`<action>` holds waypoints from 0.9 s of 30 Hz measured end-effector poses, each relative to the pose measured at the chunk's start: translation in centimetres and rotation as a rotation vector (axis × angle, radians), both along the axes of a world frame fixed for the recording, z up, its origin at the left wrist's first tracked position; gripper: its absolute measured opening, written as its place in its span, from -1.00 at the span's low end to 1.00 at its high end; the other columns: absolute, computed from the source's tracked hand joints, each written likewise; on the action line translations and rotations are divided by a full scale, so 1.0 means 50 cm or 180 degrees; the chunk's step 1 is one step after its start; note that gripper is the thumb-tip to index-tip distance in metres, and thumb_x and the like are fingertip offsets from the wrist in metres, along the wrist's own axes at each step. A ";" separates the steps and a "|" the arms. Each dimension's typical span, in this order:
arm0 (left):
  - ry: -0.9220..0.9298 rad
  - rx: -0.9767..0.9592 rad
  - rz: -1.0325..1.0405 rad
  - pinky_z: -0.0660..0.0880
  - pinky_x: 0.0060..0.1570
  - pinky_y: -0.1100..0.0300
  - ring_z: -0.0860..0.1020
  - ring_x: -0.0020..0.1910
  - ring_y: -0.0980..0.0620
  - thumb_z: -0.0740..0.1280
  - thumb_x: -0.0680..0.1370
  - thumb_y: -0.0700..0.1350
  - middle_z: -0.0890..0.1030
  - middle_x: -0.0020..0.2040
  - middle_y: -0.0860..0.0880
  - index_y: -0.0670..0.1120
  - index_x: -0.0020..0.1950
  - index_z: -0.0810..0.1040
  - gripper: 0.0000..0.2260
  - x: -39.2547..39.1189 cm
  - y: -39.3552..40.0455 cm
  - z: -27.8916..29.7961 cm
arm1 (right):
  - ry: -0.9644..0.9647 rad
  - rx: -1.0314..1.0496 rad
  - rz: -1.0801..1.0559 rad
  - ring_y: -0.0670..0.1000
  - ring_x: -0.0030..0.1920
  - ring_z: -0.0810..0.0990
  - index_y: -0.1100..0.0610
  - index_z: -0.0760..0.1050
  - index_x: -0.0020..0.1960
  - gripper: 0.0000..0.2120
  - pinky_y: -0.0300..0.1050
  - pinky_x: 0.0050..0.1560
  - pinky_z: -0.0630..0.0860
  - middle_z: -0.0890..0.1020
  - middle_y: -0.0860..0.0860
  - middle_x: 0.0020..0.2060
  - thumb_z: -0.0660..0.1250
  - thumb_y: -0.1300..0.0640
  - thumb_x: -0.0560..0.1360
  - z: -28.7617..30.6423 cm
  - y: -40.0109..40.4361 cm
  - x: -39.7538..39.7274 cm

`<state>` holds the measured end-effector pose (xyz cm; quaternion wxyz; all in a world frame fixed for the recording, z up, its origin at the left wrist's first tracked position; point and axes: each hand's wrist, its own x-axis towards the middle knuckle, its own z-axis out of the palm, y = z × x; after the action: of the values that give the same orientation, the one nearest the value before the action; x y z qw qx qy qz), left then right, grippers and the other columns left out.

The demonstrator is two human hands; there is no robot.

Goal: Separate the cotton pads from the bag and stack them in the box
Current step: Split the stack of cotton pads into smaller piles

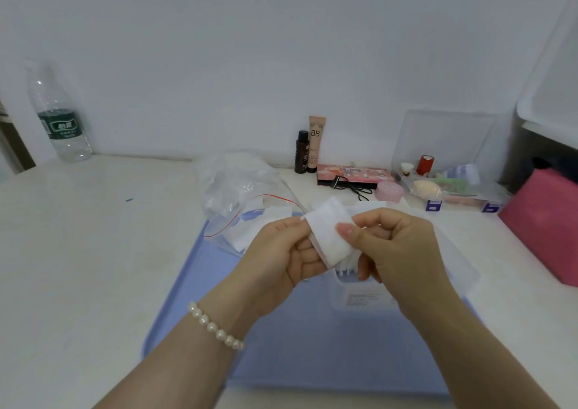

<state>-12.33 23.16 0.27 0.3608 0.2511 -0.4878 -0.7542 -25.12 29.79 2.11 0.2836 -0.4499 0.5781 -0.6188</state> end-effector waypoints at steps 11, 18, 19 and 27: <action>-0.0116 -0.0184 -0.0028 0.62 -0.20 0.19 0.68 -0.18 -0.02 0.26 0.37 0.08 0.70 -0.13 -0.14 -0.17 -0.08 0.61 -0.64 0.013 -0.010 0.005 | 0.0395 -0.0164 -0.0155 -0.09 -0.61 0.45 0.18 0.50 -0.25 -0.86 -0.32 -0.59 0.35 0.45 0.00 -0.66 0.45 0.20 0.39 -0.015 -0.007 0.015; -0.0699 -0.0764 0.0852 0.54 -0.40 0.24 0.61 -0.37 0.04 0.36 0.47 -0.26 0.65 -0.34 -0.08 -0.25 -0.18 0.60 -0.93 0.104 -0.079 0.030 | 0.2304 -0.0840 -0.0509 -0.03 -0.45 0.50 0.16 0.52 -0.32 -0.86 -0.28 -0.40 0.43 0.55 -0.03 -0.49 0.35 0.26 0.42 -0.035 -0.017 0.037; -0.0823 -0.0835 0.0877 0.54 -0.40 0.23 0.61 -0.38 0.05 0.36 0.48 -0.27 0.65 -0.36 -0.07 -0.26 -0.18 0.59 -0.93 0.112 -0.084 0.030 | 0.2916 -0.0780 -0.0383 -0.03 -0.50 0.44 0.17 0.46 -0.40 -0.84 -0.24 -0.44 0.38 0.51 0.00 -0.51 0.35 0.29 0.34 -0.046 -0.027 0.049; -0.1240 -0.0815 0.0829 0.47 -0.29 0.13 0.52 -0.33 -0.06 0.37 0.27 -0.19 0.52 -0.29 -0.18 -0.23 -0.20 0.53 -0.83 0.124 -0.097 0.031 | 0.4218 0.1065 -0.0053 0.09 0.07 0.50 0.21 0.33 0.18 -0.71 -0.17 -0.18 0.26 0.44 0.12 -0.02 0.22 0.33 0.48 -0.086 -0.111 0.130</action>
<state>-6.15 18.29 1.84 0.3829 0.4045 -0.6031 -0.5710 -18.63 24.26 -2.20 -0.0693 -0.6794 0.7210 -0.1173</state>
